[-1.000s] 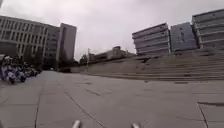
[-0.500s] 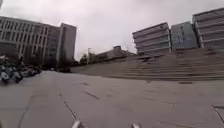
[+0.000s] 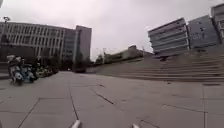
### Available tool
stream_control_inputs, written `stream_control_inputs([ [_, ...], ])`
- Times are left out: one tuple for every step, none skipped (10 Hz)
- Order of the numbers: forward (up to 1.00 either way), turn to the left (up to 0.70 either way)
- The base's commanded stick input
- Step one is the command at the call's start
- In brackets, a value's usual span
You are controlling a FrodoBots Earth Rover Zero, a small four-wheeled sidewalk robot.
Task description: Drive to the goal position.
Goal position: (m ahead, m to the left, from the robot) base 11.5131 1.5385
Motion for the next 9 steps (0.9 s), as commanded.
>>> stream_control_inputs([
  [0.7, 0.23],
  [0.7, 0.01],
  [0.7, 0.0],
  [0.7, 0.0],
  [0.7, 0.0],
  [0.7, 0.0],
  [0.7, 0.0],
  [0.7, 0.0],
  [0.7, 0.0],
])
